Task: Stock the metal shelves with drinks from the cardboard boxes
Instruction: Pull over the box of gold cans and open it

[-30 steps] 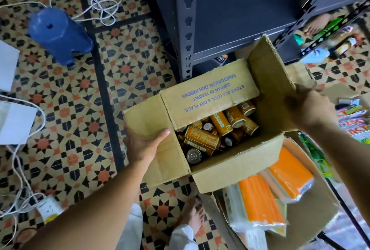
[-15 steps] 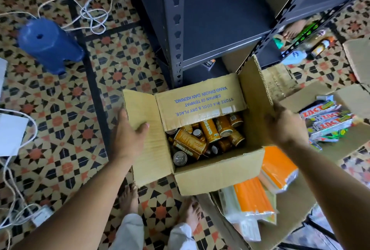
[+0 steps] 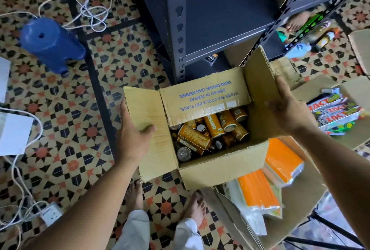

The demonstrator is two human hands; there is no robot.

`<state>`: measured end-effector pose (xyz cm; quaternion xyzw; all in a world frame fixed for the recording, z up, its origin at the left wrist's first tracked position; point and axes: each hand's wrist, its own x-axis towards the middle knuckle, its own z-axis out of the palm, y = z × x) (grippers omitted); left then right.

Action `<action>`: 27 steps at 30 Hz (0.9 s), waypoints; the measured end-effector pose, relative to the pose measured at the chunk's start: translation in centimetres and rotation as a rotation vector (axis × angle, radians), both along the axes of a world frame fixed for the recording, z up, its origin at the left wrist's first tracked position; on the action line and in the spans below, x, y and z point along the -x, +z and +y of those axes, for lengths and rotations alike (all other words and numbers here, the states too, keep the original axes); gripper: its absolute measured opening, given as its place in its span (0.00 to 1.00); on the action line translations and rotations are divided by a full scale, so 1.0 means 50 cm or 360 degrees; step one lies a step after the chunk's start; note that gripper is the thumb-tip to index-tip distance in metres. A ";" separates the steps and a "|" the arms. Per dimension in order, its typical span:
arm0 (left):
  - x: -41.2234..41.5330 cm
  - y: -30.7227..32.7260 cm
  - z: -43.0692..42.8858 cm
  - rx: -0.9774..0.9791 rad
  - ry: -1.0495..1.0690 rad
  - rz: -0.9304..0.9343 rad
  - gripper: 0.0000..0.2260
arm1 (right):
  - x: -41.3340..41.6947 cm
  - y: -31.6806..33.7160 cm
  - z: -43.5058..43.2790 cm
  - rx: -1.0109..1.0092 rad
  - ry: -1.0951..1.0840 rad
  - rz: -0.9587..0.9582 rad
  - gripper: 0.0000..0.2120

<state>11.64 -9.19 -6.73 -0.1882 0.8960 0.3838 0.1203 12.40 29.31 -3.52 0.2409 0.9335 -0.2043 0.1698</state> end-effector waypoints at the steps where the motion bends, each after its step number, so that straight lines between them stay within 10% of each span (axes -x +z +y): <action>1: 0.002 0.002 0.005 -0.0012 -0.0003 -0.0018 0.50 | 0.003 0.002 0.007 0.0041 -0.0009 -0.0006 0.36; 27: 0.041 0.092 -0.068 0.0204 -0.0241 -0.0068 0.48 | -0.021 0.056 -0.014 0.0322 0.0105 0.0214 0.47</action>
